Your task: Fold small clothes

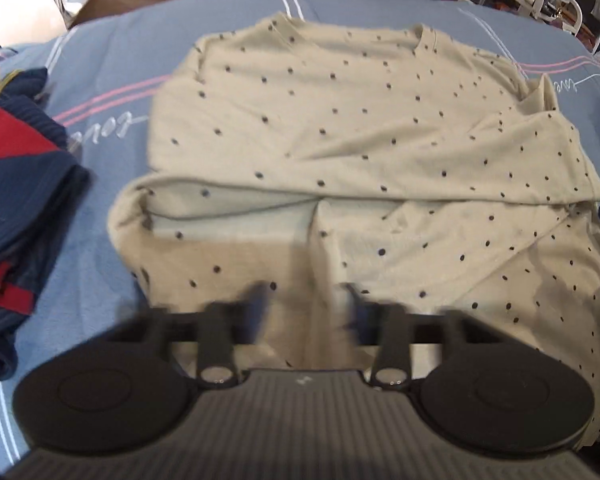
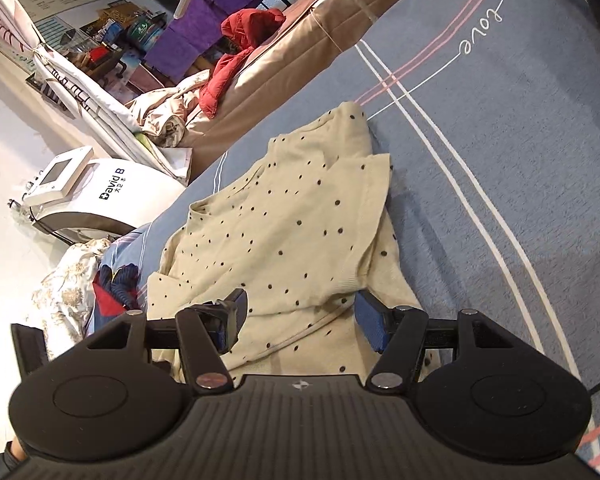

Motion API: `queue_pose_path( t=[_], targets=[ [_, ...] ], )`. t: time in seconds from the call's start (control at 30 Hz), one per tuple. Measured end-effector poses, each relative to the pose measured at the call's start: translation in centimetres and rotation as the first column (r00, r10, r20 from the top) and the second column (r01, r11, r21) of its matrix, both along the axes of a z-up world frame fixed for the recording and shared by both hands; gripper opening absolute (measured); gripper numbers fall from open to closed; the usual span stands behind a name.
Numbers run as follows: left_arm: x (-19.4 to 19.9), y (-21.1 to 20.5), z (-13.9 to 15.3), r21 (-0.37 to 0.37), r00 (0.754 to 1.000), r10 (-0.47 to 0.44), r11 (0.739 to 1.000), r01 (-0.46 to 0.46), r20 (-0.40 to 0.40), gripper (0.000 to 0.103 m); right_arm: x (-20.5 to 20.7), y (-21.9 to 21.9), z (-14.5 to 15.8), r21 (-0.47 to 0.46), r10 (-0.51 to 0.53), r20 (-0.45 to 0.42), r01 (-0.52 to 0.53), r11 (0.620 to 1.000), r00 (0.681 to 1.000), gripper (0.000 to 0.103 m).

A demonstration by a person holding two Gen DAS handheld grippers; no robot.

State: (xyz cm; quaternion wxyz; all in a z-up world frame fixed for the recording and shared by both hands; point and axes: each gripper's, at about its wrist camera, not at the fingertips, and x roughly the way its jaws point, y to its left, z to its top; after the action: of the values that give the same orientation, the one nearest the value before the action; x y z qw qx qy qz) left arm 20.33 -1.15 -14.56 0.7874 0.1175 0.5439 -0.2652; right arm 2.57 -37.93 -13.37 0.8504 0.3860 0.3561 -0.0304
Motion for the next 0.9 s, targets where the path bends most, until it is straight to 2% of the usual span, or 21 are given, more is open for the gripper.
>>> queue_pose_path(
  t=[0.07, 0.13, 0.17, 0.2, 0.23, 0.27, 0.33, 0.4, 0.43, 0.47, 0.53, 0.6, 0.7, 0.73, 0.8, 0.9],
  targets=[
    [1.0, 0.7, 0.5, -0.016, 0.999, 0.038, 0.999, -0.038, 0.022, 0.009, -0.4, 0.0, 0.4, -0.010, -0.006, 0.001, 0.006, 1.000, 1.000, 0.100],
    [2.8, 1.8, 1.5, 0.002, 0.991, 0.097, 0.995, -0.098, 0.089, 0.009, -0.8, -0.1, 0.7, -0.025, -0.011, 0.006, 0.011, 1.000, 1.000, 0.100],
    [3.7, 2.6, 1.8, -0.013, 0.987, 0.130, 0.991, -0.130, 0.090, 0.009, -0.9, -0.1, 0.8, -0.032, -0.012, 0.007, 0.012, 0.999, 1.000, 0.100],
    [4.8, 3.5, 2.2, -0.022, 0.980, 0.171, 0.985, -0.170, 0.104, 0.009, -0.9, 0.0, 0.9, -0.036, -0.012, 0.006, 0.012, 0.999, 1.000, 0.100],
    [5.7, 4.2, 2.4, 0.000, 0.967, 0.213, 0.977, -0.215, 0.141, 0.009, -0.9, 0.0, 0.9, -0.039, -0.013, 0.007, 0.013, 0.999, 1.000, 0.100],
    [6.2, 4.7, 2.5, 0.018, 0.961, 0.229, 0.972, -0.235, 0.155, 0.009, -0.9, 0.0, 0.9, -0.044, -0.013, 0.007, 0.013, 0.999, 1.000, 0.100],
    [6.7, 5.6, 2.7, 0.005, 0.950, 0.259, 0.965, -0.264, 0.171, 0.009, -0.7, 0.0, 0.9, -0.056, -0.015, 0.003, 0.015, 0.998, 1.000, 0.100],
    [6.0, 5.9, 2.7, 0.010, 0.946, 0.286, 0.957, -0.290, 0.151, 0.018, -0.6, 0.0, 0.8, -0.072, -0.020, 0.004, 0.020, 0.997, 1.000, 0.100],
    [5.3, 5.6, 2.8, -0.011, 0.956, 0.254, 0.967, -0.255, 0.145, 0.042, -0.6, 0.0, 0.8, -0.085, -0.022, -0.003, 0.022, 0.996, 1.000, 0.101],
    [4.5, 5.1, 3.0, -0.019, 0.965, 0.211, 0.977, -0.210, 0.154, 0.072, -0.6, -0.1, 0.8, -0.095, -0.024, -0.006, 0.023, 0.995, 1.000, 0.101],
    [2.8, 4.0, 3.3, 0.024, 0.967, 0.155, 0.986, -0.163, 0.204, 0.087, -0.5, -0.2, 0.7, -0.108, -0.026, -0.012, 0.025, 0.994, 1.000, 0.101],
    [1.4, 2.9, 3.7, 0.047, 0.968, 0.094, 0.993, -0.107, 0.234, 0.087, -0.4, -0.3, 0.7, -0.111, -0.026, -0.012, 0.025, 0.994, 1.000, 0.101],
    [1.1, 1.7, 3.0, 0.048, 0.982, 0.047, 0.997, -0.056, 0.180, 0.087, 0.1, 0.3, 0.9, -0.113, 0.005, -0.005, -0.005, 0.994, 1.000, 0.101],
    [1.1, 1.2, 2.3, 0.089, 0.984, 0.041, 0.994, -0.058, 0.174, 0.087, 0.2, 0.4, 0.9, -0.117, 0.017, -0.003, -0.017, 0.993, 1.000, 0.101],
    [0.8, 0.7, 1.4, 0.186, 0.975, 0.039, 0.979, -0.081, 0.220, 0.085, 0.2, 0.7, 0.9, -0.135, 0.003, -0.002, -0.003, 0.991, 1.000, 0.101],
    [0.1, 0.7, 1.0, 0.202, 0.964, 0.021, 0.976, -0.077, 0.267, 0.085, 0.1, 0.4, 0.8, -0.184, -0.039, -0.022, 0.034, 0.982, 0.999, 0.101]
  ],
)
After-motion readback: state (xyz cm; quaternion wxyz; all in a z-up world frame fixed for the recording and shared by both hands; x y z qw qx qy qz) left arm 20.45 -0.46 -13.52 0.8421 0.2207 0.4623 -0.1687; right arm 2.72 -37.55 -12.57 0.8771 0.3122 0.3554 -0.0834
